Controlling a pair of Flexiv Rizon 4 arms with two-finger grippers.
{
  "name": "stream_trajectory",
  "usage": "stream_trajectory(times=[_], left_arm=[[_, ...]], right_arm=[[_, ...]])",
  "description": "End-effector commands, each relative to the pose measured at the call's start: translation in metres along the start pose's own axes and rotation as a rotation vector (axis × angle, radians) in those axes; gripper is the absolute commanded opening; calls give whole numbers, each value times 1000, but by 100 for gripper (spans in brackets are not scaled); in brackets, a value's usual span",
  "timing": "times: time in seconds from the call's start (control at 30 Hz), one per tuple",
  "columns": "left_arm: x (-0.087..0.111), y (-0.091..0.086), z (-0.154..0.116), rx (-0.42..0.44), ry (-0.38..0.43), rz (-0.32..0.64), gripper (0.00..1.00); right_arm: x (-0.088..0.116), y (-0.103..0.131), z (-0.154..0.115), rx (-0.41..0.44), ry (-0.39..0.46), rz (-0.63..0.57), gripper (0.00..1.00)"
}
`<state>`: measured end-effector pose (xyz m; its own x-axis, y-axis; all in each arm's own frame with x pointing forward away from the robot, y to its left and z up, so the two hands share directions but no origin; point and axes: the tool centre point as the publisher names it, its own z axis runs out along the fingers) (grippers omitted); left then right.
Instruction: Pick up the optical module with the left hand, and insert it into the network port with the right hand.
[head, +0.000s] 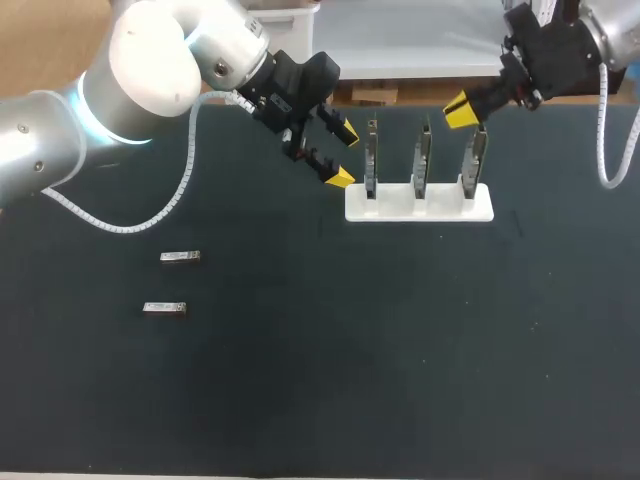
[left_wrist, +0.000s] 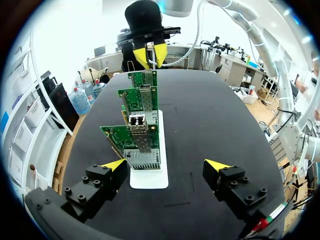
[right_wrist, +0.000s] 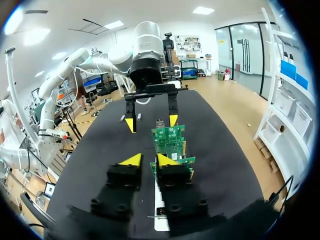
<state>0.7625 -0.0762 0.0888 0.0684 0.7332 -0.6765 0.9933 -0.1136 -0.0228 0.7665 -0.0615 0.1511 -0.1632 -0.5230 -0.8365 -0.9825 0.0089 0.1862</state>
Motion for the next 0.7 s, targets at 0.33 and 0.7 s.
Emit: stream_trajectory(times=[0.33,0.7], left_arm=[[0,-1,0,-1,2,0,100],[-1,-11,-13,-33,15,48,100]], right_arm=[[0,4,0,9,0,-1,100],[0,4,0,9,0,-1,100]])
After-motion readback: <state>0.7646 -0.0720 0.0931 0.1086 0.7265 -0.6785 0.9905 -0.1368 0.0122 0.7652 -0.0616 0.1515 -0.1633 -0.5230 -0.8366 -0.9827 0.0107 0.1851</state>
